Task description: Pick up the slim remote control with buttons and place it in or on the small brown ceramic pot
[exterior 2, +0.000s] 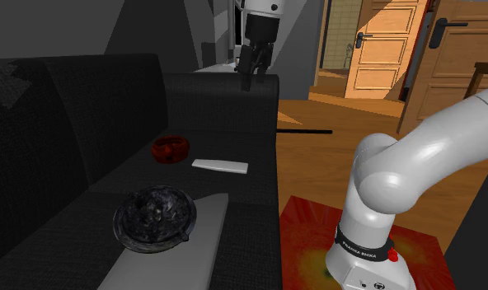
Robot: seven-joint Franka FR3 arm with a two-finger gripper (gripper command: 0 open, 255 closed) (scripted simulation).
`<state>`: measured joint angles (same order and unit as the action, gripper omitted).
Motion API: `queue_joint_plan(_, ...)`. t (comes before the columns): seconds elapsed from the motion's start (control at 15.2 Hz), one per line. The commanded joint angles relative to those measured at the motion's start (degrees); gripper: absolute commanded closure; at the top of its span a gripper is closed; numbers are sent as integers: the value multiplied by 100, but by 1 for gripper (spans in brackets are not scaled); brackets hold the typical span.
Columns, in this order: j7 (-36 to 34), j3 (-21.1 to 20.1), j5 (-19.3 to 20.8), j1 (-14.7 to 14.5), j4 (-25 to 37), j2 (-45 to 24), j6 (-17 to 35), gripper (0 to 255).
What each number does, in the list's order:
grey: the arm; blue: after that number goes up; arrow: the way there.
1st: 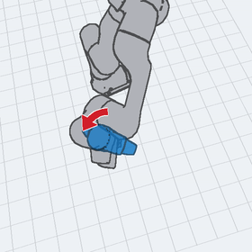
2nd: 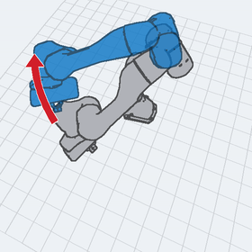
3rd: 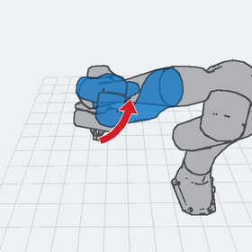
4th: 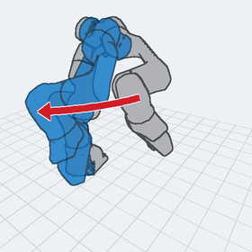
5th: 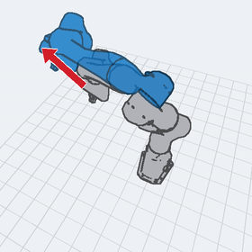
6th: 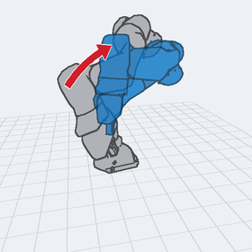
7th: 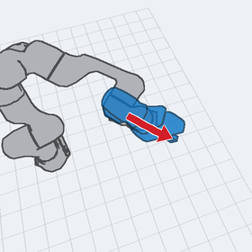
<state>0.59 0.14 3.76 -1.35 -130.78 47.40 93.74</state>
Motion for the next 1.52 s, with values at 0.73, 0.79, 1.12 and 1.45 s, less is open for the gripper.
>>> queue_joint_plan(0.73,1163,779,175,-158,-778,-1330,1831,0)
queue_joint_plan(0.79,1273,848,176,-176,-803,-1497,1996,0)
queue_joint_plan(1.12,1856,1173,105,-285,-812,-2428,2790,0)
queue_joint_plan(1.45,2515,1452,-131,-413,-628,-3491,3500,0)
